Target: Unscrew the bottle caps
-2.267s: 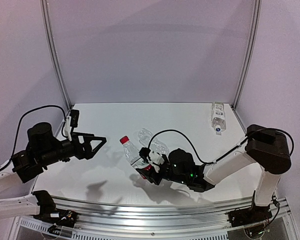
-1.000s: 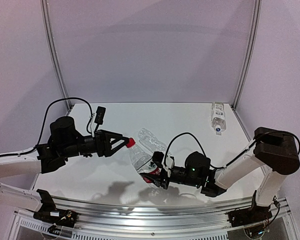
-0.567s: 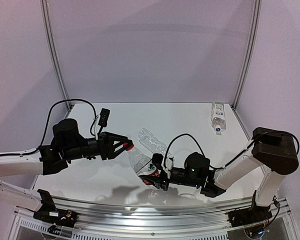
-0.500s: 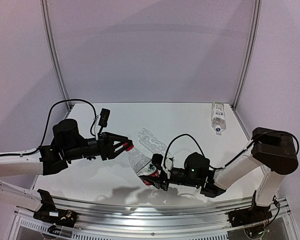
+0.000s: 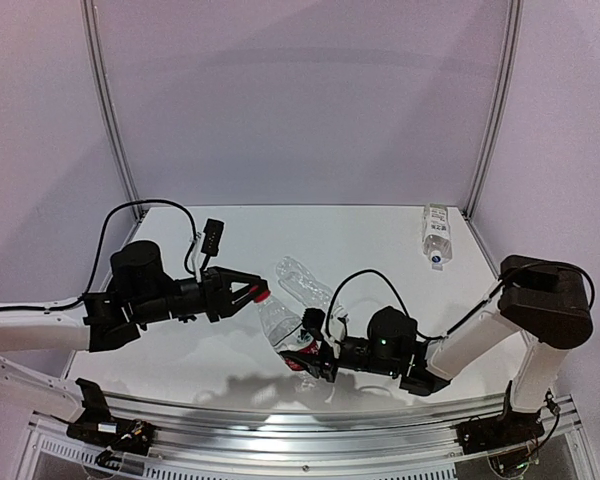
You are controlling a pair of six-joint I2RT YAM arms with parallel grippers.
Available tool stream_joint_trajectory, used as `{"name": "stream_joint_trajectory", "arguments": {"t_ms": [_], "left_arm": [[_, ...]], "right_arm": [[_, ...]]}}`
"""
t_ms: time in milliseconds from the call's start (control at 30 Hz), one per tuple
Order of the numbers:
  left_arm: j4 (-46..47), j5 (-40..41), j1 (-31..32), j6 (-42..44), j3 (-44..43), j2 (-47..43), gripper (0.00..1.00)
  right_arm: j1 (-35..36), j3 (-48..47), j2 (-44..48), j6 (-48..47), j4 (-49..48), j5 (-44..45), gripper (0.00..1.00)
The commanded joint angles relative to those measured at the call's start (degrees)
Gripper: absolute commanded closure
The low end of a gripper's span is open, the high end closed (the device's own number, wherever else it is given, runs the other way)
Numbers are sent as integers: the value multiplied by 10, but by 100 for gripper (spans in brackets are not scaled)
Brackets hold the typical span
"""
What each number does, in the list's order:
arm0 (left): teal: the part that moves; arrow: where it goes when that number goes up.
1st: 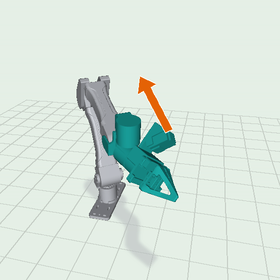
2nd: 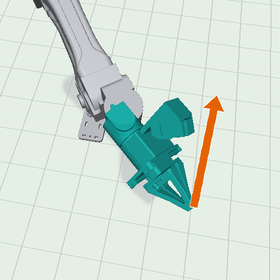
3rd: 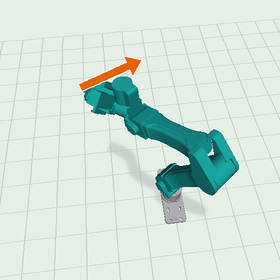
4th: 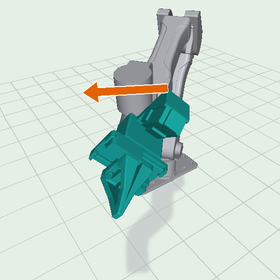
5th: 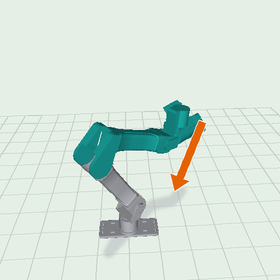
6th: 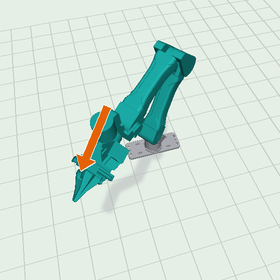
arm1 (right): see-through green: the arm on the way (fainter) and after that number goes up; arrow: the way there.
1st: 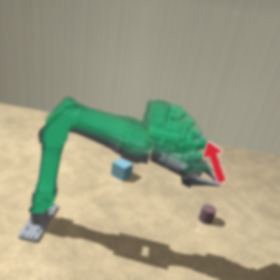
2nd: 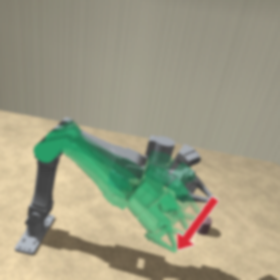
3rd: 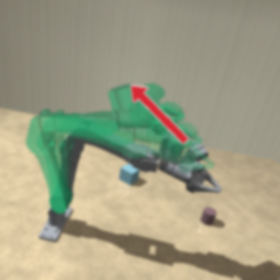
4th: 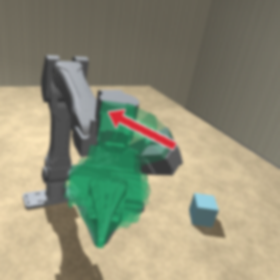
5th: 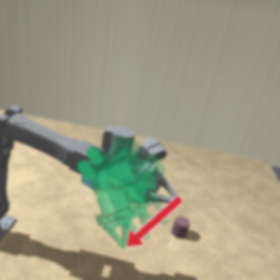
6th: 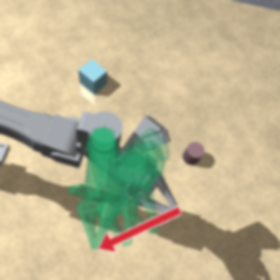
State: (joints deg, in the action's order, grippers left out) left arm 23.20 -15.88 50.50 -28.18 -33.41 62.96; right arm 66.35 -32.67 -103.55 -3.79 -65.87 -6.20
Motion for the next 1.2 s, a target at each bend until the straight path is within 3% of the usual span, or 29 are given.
{"name": "stream_joint_trajectory", "arguments": {"t_ms": [0,233,367,567,700,867,1033,1167], "left_arm": [[-24,58,16,-35,-2,21,100],[-166,282,63,-95,-57,26,100],[-197,321,85,-103,-81,34,100],[-209,333,89,-110,-85,27,90],[-222,330,91,-94,-89,12,52],[-245,332,92,-31,-71,-43,17],[-222,304,91,35,-24,-129,4],[-175,224,81,70,5,-169,6]], "right_arm": [[2,-12,-19,-13,-1,40,48],[2,-37,-41,-13,11,136,49],[2,-36,-46,-7,-1,133,49],[2,-36,-52,-4,-5,133,49],[2,-33,-52,-4,-9,126,49],[2,-33,-50,-4,-11,100,49],[2,-26,-44,0,-16,65,49],[2,-5,-38,-2,-45,16,48]]}}
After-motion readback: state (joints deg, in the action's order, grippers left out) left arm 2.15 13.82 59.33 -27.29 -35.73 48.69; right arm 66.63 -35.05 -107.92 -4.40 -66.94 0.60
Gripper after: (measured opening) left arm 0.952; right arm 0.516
